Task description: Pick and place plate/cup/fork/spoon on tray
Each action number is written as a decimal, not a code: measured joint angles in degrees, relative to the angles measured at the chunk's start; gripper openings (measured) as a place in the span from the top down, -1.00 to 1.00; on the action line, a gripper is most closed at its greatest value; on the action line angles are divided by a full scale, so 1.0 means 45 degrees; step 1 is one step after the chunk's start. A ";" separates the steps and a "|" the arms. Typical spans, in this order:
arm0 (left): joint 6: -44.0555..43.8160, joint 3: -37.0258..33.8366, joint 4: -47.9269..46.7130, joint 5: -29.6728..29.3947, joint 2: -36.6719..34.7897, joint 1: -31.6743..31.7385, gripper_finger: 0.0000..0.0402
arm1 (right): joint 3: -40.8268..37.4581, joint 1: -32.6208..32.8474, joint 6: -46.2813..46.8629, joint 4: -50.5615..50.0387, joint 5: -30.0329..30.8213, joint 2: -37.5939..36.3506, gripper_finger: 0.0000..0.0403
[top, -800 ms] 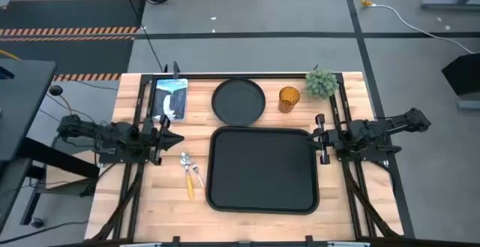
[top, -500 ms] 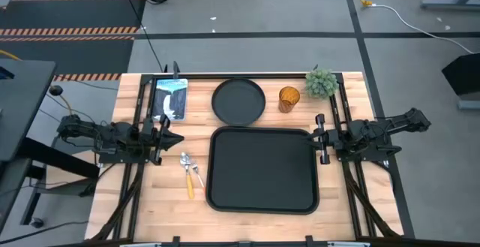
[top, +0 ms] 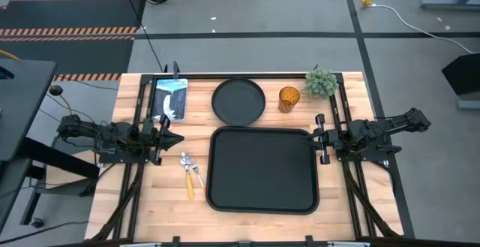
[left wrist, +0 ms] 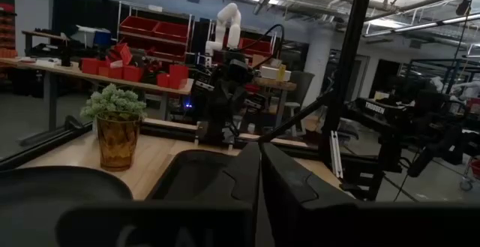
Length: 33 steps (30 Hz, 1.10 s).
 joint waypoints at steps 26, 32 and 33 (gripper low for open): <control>-0.0001 0.0000 0.0001 0.0000 -0.0002 -0.0003 0.88 | 0.0000 0.0003 -0.0002 0.0001 0.0000 0.0001 0.77; -0.1878 -0.0003 0.0183 -0.0032 0.0005 -0.0001 0.88 | 0.0000 0.0000 0.0000 0.0003 0.0000 0.0000 0.77; -0.2039 -0.0002 0.0393 -0.0307 0.0046 0.0029 0.88 | 0.0000 -0.0001 -0.0005 0.0000 0.0000 0.0001 0.77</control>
